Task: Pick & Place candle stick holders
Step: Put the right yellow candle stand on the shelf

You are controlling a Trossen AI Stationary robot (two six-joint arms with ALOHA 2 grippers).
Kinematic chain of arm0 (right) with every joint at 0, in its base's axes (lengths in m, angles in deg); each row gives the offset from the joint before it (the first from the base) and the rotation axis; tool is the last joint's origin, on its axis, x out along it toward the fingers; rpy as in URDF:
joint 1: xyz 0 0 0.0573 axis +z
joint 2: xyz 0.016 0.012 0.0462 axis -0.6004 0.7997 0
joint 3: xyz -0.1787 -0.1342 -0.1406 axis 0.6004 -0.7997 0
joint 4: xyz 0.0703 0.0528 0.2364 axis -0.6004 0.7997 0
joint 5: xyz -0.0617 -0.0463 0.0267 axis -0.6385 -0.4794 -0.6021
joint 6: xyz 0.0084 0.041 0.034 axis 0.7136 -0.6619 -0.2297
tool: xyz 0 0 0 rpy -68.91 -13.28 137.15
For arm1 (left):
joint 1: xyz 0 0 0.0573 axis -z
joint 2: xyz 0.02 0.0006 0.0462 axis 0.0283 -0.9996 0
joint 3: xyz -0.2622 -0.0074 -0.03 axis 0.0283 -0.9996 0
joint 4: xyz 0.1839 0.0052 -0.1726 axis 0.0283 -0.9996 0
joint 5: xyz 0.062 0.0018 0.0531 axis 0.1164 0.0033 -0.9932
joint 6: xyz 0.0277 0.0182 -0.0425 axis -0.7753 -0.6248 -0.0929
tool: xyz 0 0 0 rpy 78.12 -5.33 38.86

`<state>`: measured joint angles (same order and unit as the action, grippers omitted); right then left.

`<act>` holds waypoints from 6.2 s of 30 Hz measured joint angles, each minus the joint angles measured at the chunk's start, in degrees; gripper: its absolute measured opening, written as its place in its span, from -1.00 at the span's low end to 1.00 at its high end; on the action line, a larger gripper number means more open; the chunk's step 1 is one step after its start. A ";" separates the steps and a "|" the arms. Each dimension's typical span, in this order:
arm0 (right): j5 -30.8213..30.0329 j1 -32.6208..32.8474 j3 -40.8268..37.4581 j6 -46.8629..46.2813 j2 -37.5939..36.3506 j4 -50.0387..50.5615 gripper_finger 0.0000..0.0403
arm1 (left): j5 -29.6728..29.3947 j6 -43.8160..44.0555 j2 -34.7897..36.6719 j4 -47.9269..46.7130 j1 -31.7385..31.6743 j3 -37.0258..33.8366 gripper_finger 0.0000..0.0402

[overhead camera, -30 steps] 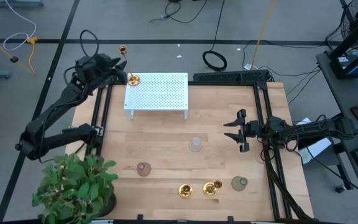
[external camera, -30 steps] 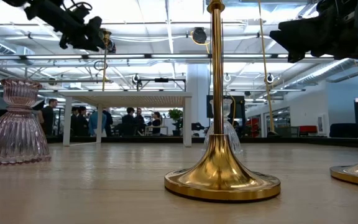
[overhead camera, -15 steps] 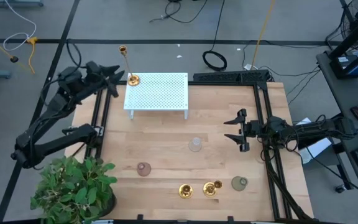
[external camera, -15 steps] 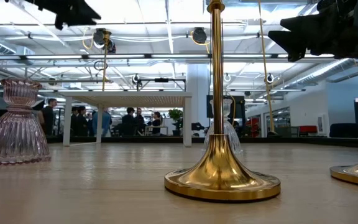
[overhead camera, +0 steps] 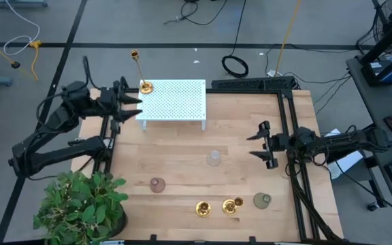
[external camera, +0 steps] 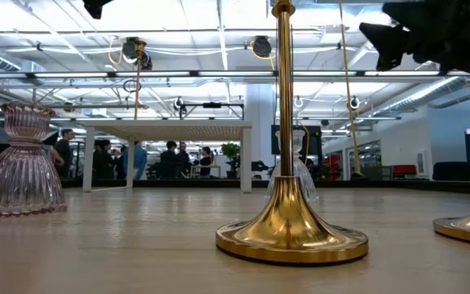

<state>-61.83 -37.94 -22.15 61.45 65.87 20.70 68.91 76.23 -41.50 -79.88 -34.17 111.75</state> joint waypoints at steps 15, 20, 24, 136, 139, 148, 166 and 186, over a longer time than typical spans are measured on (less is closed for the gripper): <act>22.95 5.17 7.12 1.32 16.72 -0.98 0.13 | -6.53 -2.99 -7.35 0.16 17.46 -0.01 -0.13; 23.12 8.49 11.30 1.52 22.58 -0.10 0.13 | -11.95 -2.97 -8.93 0.20 20.66 -0.02 -0.13; 23.31 11.02 14.82 -2.02 27.86 0.17 0.13 | -16.10 -2.97 -9.34 0.20 22.43 -0.02 -0.13; 7.64 -30.15 100.23 2.93 79.96 30.54 -0.95 | -20.41 -1.36 -9.27 1.80 28.86 -0.02 -0.13; 7.03 -30.16 100.23 2.69 79.96 30.58 -0.95 | -20.41 -1.44 -9.27 1.84 28.85 -0.02 -0.13; 7.23 -30.12 100.17 1.57 79.96 34.53 -0.95 | -20.41 -1.46 -9.27 1.56 28.85 -0.02 -0.13; 6.57 -30.10 95.23 -1.02 79.94 27.60 -0.94 | -20.44 -1.49 -9.27 1.49 28.85 -0.02 -0.13; 6.75 -30.40 95.24 -1.04 78.95 31.31 -0.19 | -20.46 -0.10 -9.27 1.45 28.86 -0.02 -0.13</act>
<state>-55.09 -68.34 73.09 60.41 144.83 52.01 48.45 76.13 -50.77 -78.43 -5.31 111.73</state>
